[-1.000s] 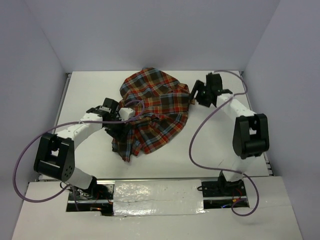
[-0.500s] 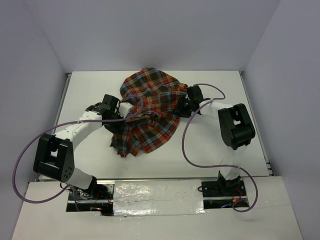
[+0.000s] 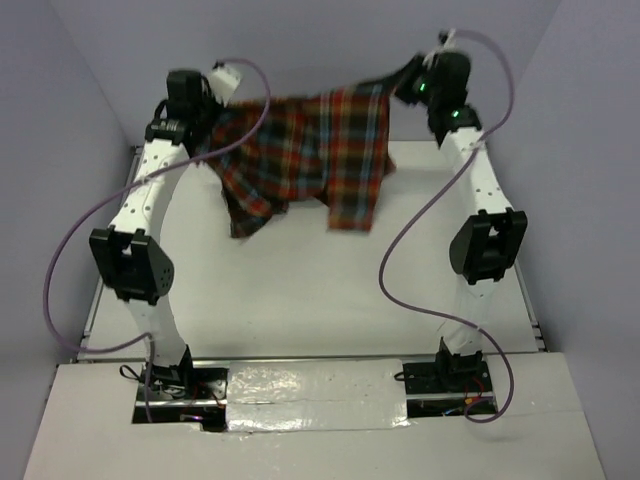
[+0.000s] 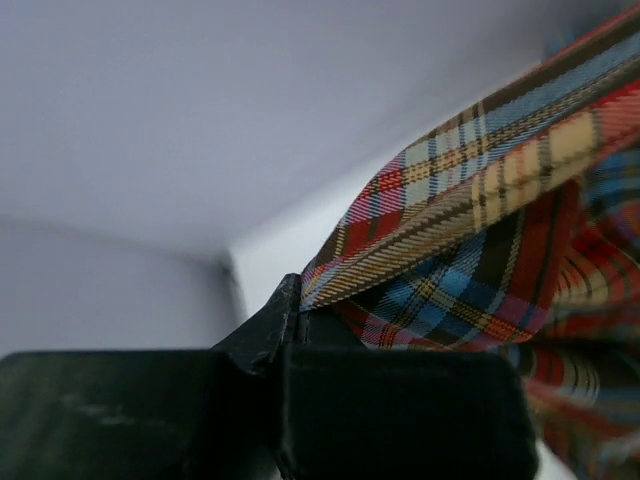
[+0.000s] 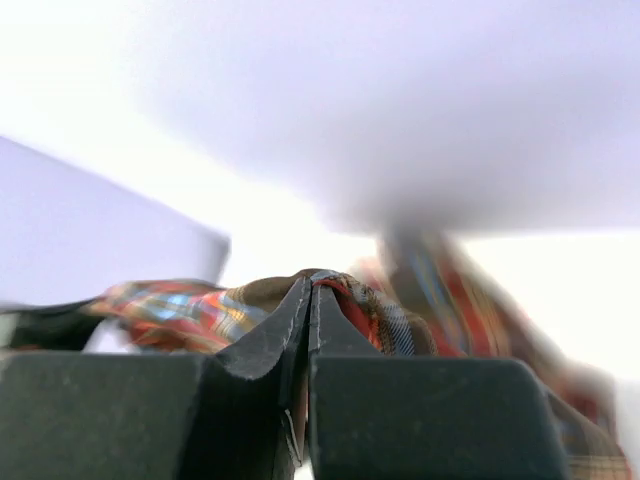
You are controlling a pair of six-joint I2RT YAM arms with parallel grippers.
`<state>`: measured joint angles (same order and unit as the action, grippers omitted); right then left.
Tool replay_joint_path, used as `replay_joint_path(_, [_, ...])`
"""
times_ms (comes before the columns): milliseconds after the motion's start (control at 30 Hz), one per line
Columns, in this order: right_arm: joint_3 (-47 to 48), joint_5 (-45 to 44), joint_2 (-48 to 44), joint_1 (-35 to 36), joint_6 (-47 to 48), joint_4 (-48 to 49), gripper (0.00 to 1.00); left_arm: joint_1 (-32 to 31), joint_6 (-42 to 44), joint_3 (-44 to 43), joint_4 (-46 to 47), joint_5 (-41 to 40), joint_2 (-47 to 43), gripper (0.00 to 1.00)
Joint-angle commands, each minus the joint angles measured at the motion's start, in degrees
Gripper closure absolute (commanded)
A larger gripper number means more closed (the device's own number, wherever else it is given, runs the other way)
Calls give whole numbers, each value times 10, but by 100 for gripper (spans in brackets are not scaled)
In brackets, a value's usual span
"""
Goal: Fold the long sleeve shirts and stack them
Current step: Flatten the shirt out
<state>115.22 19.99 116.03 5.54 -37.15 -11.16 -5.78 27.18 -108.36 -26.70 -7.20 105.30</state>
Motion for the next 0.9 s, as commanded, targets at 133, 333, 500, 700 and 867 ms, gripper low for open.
replay_joint_path(133, [207, -7, -83, -46, 64, 1, 100, 2, 174, -235, 241, -48, 39, 100])
replay_joint_path(333, [16, 29, -233, -46, 116, -3, 100, -6, 284, -86, 220, 37, -83, 100])
replay_joint_path(500, [-214, 30, -390, -46, 155, -54, 100, -6, 398, 116, 5, 132, -251, 89])
replay_joint_path(700, [-498, 38, -523, -44, 110, -60, 100, -12, 462, 365, -270, 253, -382, 23])
replay_joint_path(867, [-566, 29, -461, -43, 102, -44, 100, 41, 232, 352, -188, 186, -308, 23])
